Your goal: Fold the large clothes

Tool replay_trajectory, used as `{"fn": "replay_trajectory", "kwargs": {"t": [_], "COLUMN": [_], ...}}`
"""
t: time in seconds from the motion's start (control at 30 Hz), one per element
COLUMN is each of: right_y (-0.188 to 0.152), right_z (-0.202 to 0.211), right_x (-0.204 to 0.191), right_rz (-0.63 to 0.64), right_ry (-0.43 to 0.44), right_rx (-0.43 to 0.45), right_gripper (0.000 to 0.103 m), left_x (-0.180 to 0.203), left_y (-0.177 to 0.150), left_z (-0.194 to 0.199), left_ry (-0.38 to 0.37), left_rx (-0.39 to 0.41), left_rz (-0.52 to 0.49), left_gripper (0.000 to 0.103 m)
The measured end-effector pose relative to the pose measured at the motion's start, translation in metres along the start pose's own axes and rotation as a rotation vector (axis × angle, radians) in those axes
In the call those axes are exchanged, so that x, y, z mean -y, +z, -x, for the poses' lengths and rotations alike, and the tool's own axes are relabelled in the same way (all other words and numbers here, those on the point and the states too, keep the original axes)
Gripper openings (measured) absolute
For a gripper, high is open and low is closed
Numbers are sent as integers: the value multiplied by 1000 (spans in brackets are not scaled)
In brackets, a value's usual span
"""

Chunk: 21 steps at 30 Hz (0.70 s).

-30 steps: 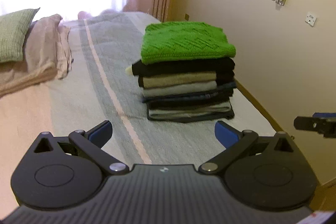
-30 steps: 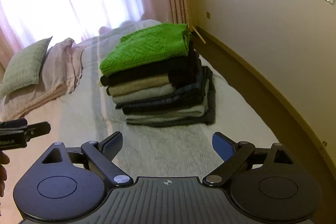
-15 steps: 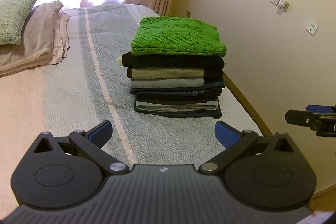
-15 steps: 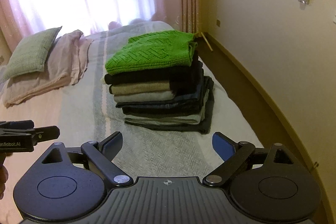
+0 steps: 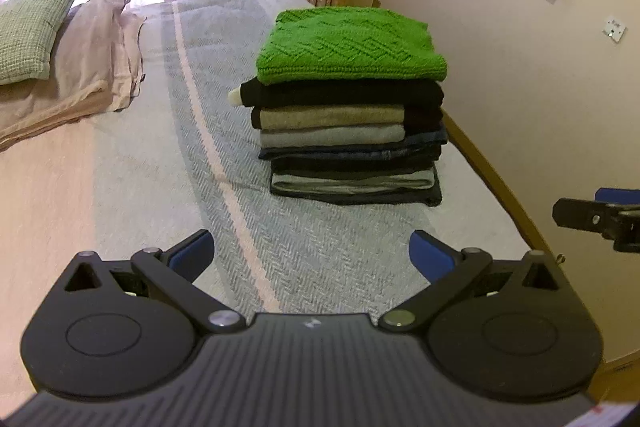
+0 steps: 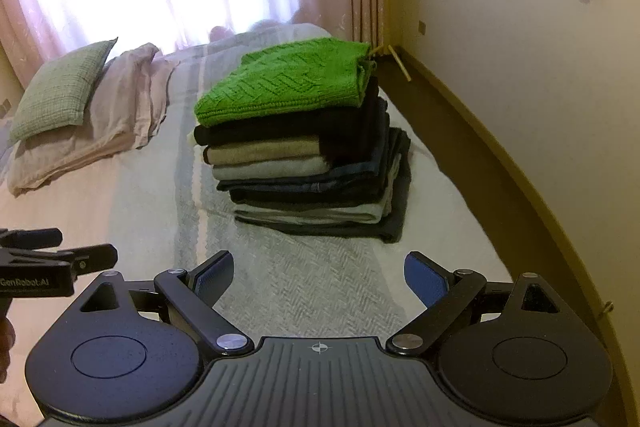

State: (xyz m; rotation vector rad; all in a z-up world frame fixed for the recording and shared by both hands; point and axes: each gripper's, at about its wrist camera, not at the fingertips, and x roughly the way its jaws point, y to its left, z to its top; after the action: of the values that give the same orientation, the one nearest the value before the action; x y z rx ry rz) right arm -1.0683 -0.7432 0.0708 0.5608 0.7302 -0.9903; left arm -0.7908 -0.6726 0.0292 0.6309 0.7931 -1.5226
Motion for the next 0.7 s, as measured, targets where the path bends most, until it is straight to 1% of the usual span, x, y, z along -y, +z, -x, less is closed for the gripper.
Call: {"fn": "replay_trajectory", "kwargs": {"t": [0.37,0.7], "right_y": [3,7], "right_z": [-5,-12], "right_x": [-12,-25], "right_rz": [15,27], "right_ry": [20,29], "right_rx": [-3,-6], "right_gripper": [90,90], "left_x": [-1,-9], "left_y": [0,0], "left_z": [1,5], "left_ry": [29,33], "left_rx": [-13,-14], "left_rz": [1,25], "left_gripper": [102,102]}}
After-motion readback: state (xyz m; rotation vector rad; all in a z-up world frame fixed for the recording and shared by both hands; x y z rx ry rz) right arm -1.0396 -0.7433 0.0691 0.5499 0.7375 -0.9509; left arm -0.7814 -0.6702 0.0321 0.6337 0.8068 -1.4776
